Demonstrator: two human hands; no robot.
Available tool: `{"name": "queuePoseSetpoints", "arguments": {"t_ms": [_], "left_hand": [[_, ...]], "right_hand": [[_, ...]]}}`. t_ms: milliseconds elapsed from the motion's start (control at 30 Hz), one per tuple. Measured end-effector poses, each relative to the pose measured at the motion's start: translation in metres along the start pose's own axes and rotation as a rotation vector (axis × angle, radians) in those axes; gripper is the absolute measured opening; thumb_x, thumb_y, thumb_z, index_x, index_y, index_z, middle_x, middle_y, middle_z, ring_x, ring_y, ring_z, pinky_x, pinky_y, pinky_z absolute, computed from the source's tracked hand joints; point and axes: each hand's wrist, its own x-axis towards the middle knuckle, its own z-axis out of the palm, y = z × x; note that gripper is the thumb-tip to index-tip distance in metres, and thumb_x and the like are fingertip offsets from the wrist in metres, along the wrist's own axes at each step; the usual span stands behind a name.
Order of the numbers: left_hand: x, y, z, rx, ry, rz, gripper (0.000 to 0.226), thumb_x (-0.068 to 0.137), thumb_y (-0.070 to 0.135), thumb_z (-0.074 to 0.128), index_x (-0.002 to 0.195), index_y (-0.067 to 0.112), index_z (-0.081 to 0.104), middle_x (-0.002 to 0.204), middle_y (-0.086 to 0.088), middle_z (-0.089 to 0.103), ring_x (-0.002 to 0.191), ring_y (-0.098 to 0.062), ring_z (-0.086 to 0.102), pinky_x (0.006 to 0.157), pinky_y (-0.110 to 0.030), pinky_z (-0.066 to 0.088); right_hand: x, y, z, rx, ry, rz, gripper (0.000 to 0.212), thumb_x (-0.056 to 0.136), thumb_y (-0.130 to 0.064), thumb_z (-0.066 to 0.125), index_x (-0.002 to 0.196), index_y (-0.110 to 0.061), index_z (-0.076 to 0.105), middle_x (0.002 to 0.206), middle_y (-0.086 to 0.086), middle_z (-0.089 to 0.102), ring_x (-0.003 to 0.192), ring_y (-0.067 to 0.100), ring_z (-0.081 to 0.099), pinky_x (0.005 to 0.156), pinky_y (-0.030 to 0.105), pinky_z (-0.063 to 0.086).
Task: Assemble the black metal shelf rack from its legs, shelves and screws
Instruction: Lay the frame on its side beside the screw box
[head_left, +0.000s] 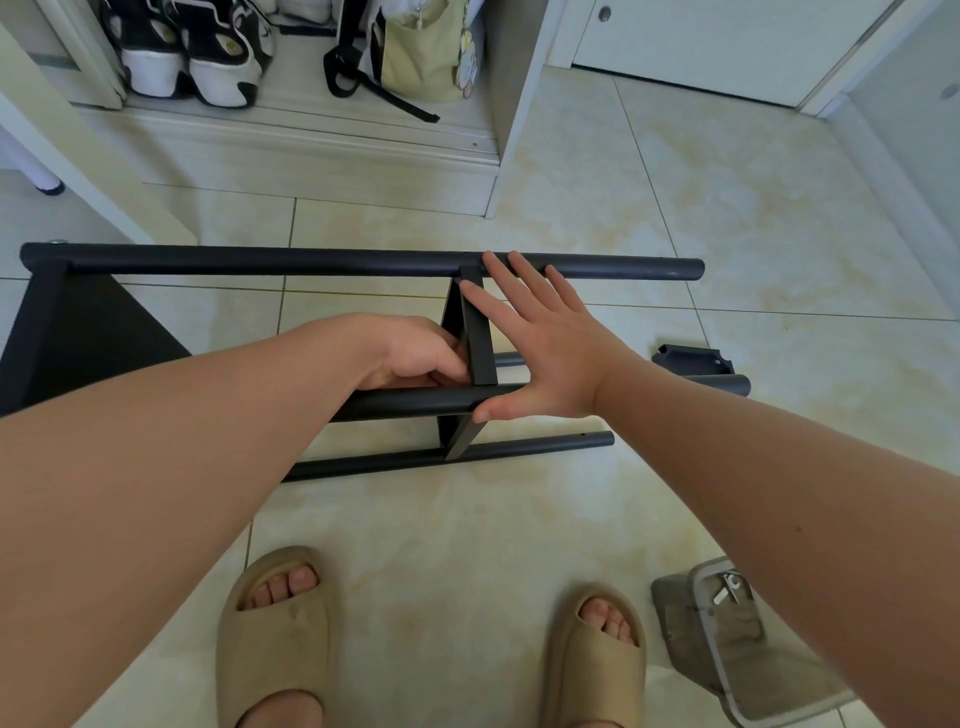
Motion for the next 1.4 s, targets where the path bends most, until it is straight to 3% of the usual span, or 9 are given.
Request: {"name": "queuePoseSetpoints", "arguments": {"t_ms": [100,267,433,600,733,1000,1167,1300,1400], "left_hand": [[0.001,-0.0021,-0.0003,-0.011,-0.004,0.018,0.017,0.09,-0.003,0.057,0.097,0.006,0.069,0.096,-0.015,0.073,0.089,-0.025,0.07,0.09,-0.036,0.054],[-0.0007,-0.0014,-0.0007,-0.031,-0.052,-0.014,0.015,0.093,0.005,0.057,0.089,0.01,0.071,0.081,-0.007,0.075,0.078,-0.02,0.07,0.077,-0.031,0.054],[-0.0003,-0.0002,0.0017,-0.046,-0.088,-0.107,0.017,0.097,0.016,0.058,0.098,0.008,0.073,0.087,-0.008,0.075,0.082,-0.019,0.07,0.095,-0.038,0.055],[-0.0018,0.0025,0.001,0.043,-0.019,-0.038,0.014,0.09,0.009,0.063,0.098,0.002,0.072,0.089,-0.015,0.075,0.084,-0.026,0.07,0.089,-0.038,0.055],[-0.0012,0.0029,0.0003,0.058,-0.012,-0.01,0.013,0.09,0.005,0.061,0.098,0.005,0.071,0.087,-0.007,0.077,0.081,-0.019,0.072,0.078,-0.03,0.053],[0.0009,-0.0007,0.0011,0.008,0.001,0.028,0.018,0.089,-0.002,0.058,0.102,0.003,0.069,0.086,-0.01,0.073,0.076,-0.021,0.069,0.071,-0.027,0.053],[0.0008,-0.0028,-0.0003,-0.02,-0.036,0.018,0.013,0.092,0.002,0.057,0.097,0.006,0.068,0.082,-0.008,0.073,0.074,-0.018,0.069,0.072,-0.028,0.052],[0.0002,-0.0025,-0.0008,-0.099,-0.161,-0.067,0.018,0.097,0.012,0.054,0.094,0.008,0.072,0.081,-0.007,0.074,0.075,-0.017,0.068,0.083,-0.033,0.054],[0.0014,-0.0026,-0.0003,-0.028,-0.085,-0.027,0.014,0.094,0.007,0.056,0.091,0.008,0.07,0.075,-0.005,0.073,0.072,-0.017,0.069,0.077,-0.03,0.055]], "right_hand": [[-0.0005,-0.0002,-0.0001,0.004,0.001,0.001,0.124,0.065,-0.098,0.031,0.162,-0.028,-0.002,0.169,0.006,-0.014,0.155,0.029,-0.015,0.125,0.05,-0.006],[0.0004,0.0003,-0.0001,0.0,0.0,0.0,0.124,0.065,-0.098,0.03,0.162,-0.028,-0.002,0.169,0.006,-0.014,0.155,0.029,-0.014,0.125,0.051,-0.005],[0.0,0.0004,0.0001,-0.003,0.001,-0.001,0.124,0.065,-0.098,0.029,0.162,-0.027,-0.002,0.169,0.007,-0.014,0.155,0.029,-0.014,0.125,0.05,-0.006],[0.0,0.0004,-0.0001,0.0,0.005,0.0,0.125,0.064,-0.098,0.03,0.163,-0.027,-0.001,0.169,0.007,-0.013,0.155,0.029,-0.013,0.125,0.05,-0.006],[0.0001,0.0006,0.0002,-0.001,0.002,0.001,0.125,0.064,-0.098,0.03,0.162,-0.027,-0.002,0.169,0.006,-0.014,0.155,0.029,-0.013,0.125,0.05,-0.006],[-0.0001,-0.0007,0.0006,-0.007,0.001,-0.001,0.125,0.065,-0.098,0.03,0.163,-0.026,-0.001,0.169,0.007,-0.013,0.155,0.03,-0.013,0.125,0.051,-0.004],[-0.0001,0.0001,-0.0002,-0.007,-0.001,0.001,0.124,0.066,-0.097,0.032,0.162,-0.027,-0.002,0.169,0.007,-0.014,0.155,0.029,-0.014,0.125,0.051,-0.005],[0.0,0.0005,0.0004,-0.006,0.003,0.0,0.124,0.067,-0.097,0.033,0.163,-0.026,-0.001,0.169,0.007,-0.013,0.155,0.029,-0.013,0.125,0.051,-0.005],[0.0,0.0002,0.0009,-0.004,0.006,-0.001,0.124,0.066,-0.097,0.032,0.163,-0.027,-0.001,0.169,0.007,-0.013,0.155,0.029,-0.013,0.125,0.051,-0.004]]}}
